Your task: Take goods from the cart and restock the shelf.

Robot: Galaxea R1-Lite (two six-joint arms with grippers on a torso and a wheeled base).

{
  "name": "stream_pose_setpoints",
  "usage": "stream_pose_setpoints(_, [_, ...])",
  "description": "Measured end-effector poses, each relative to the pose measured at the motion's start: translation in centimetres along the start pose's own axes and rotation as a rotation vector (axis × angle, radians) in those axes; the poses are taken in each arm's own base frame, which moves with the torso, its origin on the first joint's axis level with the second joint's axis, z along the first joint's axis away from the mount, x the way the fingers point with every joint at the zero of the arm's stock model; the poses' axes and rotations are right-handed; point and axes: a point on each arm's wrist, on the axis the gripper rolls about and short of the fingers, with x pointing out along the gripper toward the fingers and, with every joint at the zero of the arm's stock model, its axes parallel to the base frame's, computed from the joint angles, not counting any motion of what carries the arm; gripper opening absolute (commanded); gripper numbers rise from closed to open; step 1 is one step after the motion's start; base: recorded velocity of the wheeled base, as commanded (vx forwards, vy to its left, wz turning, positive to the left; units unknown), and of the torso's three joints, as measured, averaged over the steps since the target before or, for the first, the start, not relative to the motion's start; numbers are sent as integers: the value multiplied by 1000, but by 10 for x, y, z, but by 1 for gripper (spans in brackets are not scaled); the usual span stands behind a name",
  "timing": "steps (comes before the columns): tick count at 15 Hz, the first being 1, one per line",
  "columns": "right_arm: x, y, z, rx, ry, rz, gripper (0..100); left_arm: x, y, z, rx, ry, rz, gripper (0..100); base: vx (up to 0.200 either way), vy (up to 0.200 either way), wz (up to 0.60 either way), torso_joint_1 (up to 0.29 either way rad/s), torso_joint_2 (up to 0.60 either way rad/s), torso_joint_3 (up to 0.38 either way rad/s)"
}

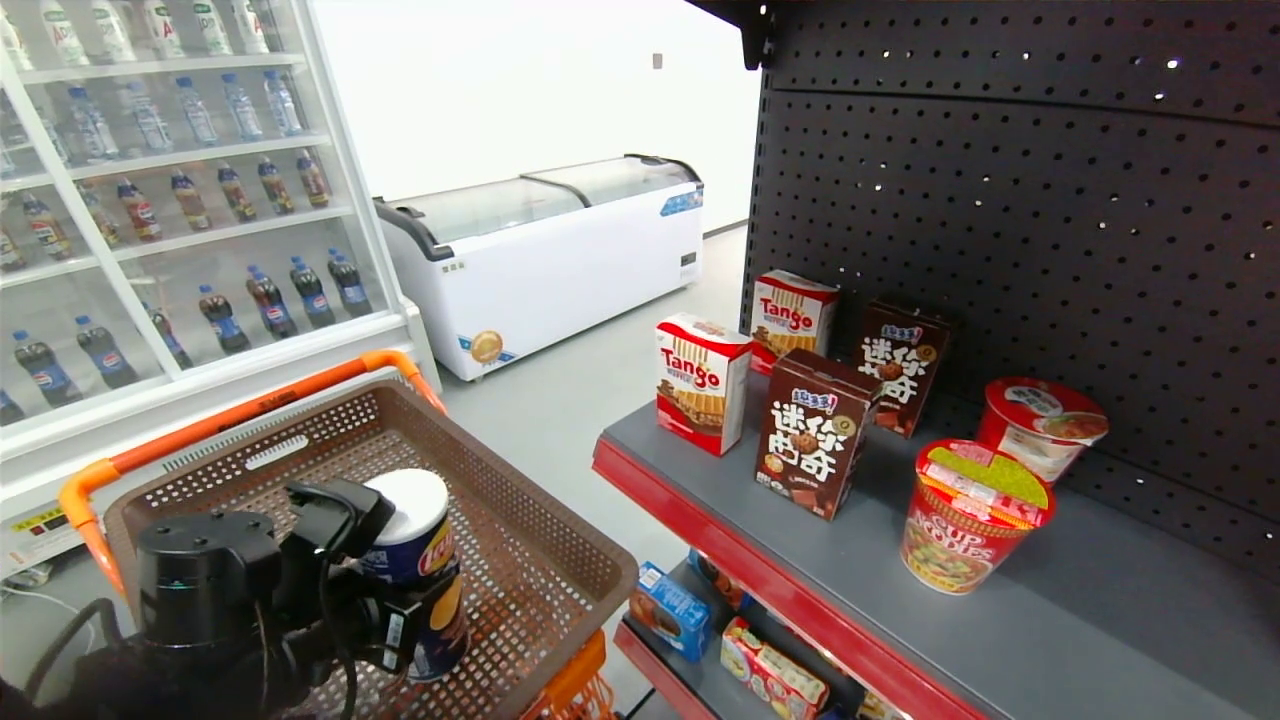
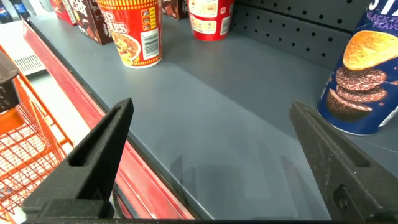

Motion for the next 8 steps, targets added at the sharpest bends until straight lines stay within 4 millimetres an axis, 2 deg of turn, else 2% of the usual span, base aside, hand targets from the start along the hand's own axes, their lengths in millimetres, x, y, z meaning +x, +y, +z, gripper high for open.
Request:
stream_pose_setpoints(4, [0,0,0,0,0,0,100,-30,3,20,-26,46,36,0,0,0,0,0,0,0])
stream_pose_setpoints(8, [0,0,0,0,0,-1,100,-75,4,42,-64,84,34,0,0,0,0,0,0,0])
